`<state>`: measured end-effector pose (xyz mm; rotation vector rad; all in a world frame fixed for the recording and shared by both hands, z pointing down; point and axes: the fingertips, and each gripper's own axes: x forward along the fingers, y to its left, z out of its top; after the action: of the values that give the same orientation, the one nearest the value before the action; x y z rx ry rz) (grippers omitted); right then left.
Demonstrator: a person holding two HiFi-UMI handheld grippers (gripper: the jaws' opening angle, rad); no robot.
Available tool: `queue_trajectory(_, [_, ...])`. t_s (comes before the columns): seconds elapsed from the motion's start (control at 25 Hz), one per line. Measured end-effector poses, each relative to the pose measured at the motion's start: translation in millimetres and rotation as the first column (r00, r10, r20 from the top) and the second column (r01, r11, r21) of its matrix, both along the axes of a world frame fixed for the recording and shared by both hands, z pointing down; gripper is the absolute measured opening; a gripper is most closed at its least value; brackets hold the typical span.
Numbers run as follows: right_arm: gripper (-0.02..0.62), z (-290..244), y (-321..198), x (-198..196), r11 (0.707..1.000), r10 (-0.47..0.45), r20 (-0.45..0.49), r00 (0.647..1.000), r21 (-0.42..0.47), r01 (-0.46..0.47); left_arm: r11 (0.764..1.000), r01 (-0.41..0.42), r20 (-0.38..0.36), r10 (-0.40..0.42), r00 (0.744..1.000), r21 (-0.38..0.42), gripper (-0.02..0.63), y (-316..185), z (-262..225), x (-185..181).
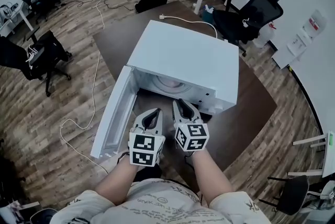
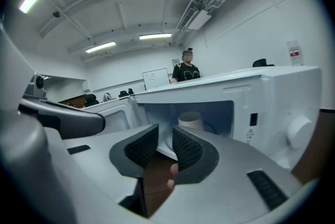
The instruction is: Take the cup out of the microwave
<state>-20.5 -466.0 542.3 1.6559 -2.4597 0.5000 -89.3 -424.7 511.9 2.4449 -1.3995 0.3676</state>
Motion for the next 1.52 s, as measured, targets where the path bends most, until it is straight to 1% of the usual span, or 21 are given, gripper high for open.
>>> queue_trajectory(0.04, [0.102, 4, -6, -4, 1.000, -0.030, -0.003, 1.000, 0.001, 0.030, 1.000, 0.000, -0.001, 0.000, 1.000, -0.004, 0.011, -3, 3, -1])
queue_trajectory(0.12, [0.117, 14, -18, -9, 0.998, -0.058, -0.013, 0.998, 0.001, 0.058, 1.000, 0.001, -0.001, -0.001, 1.000, -0.013, 0.011, -10, 10, -2])
queue_trajectory(0.32, [0.121, 47, -51, -12, 0.999, -0.045, -0.065, 0.997, -0.032, 0.043, 0.999, -0.001, 0.016, 0.001, 1.000, -0.039, 0.011, -20, 32, -8])
queue_trajectory(0.48, [0.127, 64, -70, -9, 0.999, 0.002, -0.114, 0.994, -0.033, -0.006, 0.998, 0.012, 0.015, -0.011, 1.000, -0.054, 0.011, -26, 40, -13])
queue_trajectory(0.56, [0.141, 72, -76, -8, 0.999, 0.015, -0.131, 0.991, -0.035, -0.020, 0.998, 0.017, 0.010, -0.016, 1.000, -0.054, 0.011, -27, 41, -15])
queue_trajectory(0.88, [0.150, 92, -98, -15, 0.997, 0.023, -0.133, 0.991, -0.064, -0.032, 0.998, 0.040, 0.009, -0.039, 0.999, -0.050, 0.011, -32, 46, -28])
queue_trajectory(1.12, [0.150, 98, -105, -24, 0.998, -0.011, -0.163, 0.987, -0.055, 0.002, 0.998, 0.042, 0.020, -0.041, 0.999, -0.053, 0.011, -24, 48, -30])
queue_trajectory(1.36, [0.150, 100, -110, -29, 0.998, -0.001, -0.150, 0.989, -0.057, -0.007, 0.998, 0.037, 0.038, -0.035, 0.999, -0.050, 0.011, -16, 48, -31])
queue_trajectory(1.52, [0.150, 102, -114, -33, 0.999, 0.004, -0.185, 0.983, -0.049, -0.014, 0.998, 0.044, 0.046, -0.042, 0.998, -0.052, 0.011, -13, 50, -36])
